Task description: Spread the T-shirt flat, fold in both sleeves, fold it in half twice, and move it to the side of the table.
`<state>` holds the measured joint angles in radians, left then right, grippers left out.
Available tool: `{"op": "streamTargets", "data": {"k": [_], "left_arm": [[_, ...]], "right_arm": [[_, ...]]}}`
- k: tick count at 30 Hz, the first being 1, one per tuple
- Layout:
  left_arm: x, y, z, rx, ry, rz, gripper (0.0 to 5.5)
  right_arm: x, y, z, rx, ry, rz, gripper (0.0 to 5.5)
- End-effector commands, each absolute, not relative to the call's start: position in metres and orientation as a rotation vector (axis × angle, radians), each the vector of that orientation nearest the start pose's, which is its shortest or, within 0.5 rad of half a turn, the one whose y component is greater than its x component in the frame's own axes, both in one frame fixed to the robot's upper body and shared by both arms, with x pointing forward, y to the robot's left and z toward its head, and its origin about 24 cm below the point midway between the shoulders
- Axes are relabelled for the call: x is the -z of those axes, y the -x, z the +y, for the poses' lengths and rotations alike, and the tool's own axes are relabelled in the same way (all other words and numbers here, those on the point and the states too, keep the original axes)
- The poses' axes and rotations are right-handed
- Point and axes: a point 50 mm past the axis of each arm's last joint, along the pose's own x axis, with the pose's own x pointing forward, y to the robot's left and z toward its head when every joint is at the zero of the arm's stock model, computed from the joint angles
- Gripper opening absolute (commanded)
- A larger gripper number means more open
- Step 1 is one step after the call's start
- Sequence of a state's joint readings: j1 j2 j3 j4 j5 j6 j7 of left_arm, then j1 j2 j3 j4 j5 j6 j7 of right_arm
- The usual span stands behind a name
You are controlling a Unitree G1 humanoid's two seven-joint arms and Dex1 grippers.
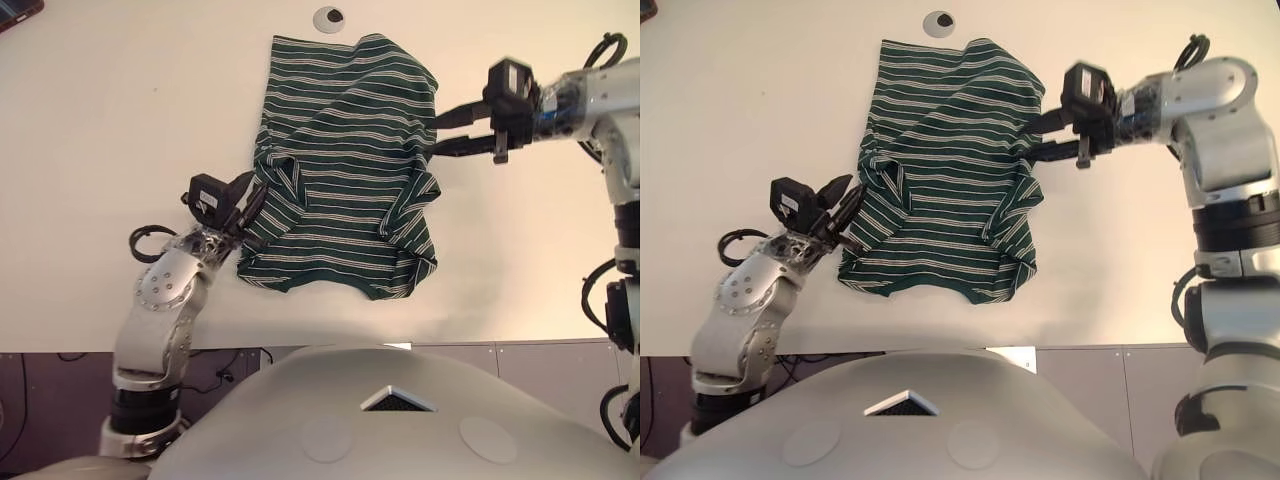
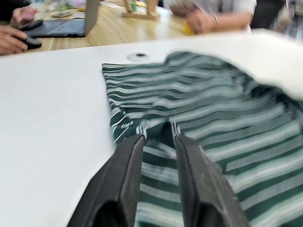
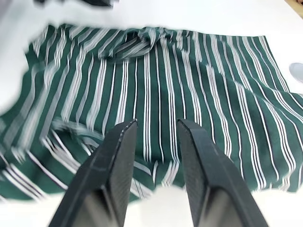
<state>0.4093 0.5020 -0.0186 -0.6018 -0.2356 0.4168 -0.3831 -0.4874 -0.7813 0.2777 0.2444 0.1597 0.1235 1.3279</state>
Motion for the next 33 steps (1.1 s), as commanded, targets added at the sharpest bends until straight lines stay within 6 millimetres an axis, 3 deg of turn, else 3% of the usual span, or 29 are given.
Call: {"op": "streamTargets", "data": {"k": [1, 8, 11, 18, 21, 26, 28, 33], "left_arm": [[-0.082, -0.169, 0.21, 0.556, -0.422, 0.328, 1.15], [-0.08, -0.177, 0.205, 0.599, -0.412, 0.316, 1.15], [-0.079, -0.181, 0.21, 0.561, -0.364, 0.305, 1.15], [-0.061, -0.179, 0.21, 0.537, -0.335, 0.338, 1.15], [-0.058, -0.181, 0.209, 0.525, -0.324, 0.334, 1.15], [-0.054, -0.182, 0.209, 0.537, -0.375, 0.327, 1.15], [-0.06, -0.182, 0.207, 0.615, -0.483, 0.295, 1.15], [-0.075, -0.171, 0.224, 0.908, -0.865, 0.328, 1.91]], "right_arm": [[-0.061, -0.288, -0.248, -1.16, 0.744, 0.622, 1.54], [-0.022, -0.262, -0.233, -1.206, 0.606, 0.68, 1.54], [-0.029, -0.258, -0.222, -1.221, 0.473, 0.661, 1.54], [-0.065, -0.291, -0.199, -1.118, 0.216, 0.558, 1.54], [-0.058, -0.285, -0.186, -1.15, 0.197, 0.584, 1.54], [-0.032, -0.272, -0.175, -1.194, 0.353, 0.631, 1.54], [-0.043, -0.275, -0.183, -1.189, 0.462, 0.509, 1.54], [-0.104, -0.274, -0.212, -1.319, 0.947, 0.047, 1.97]]}}
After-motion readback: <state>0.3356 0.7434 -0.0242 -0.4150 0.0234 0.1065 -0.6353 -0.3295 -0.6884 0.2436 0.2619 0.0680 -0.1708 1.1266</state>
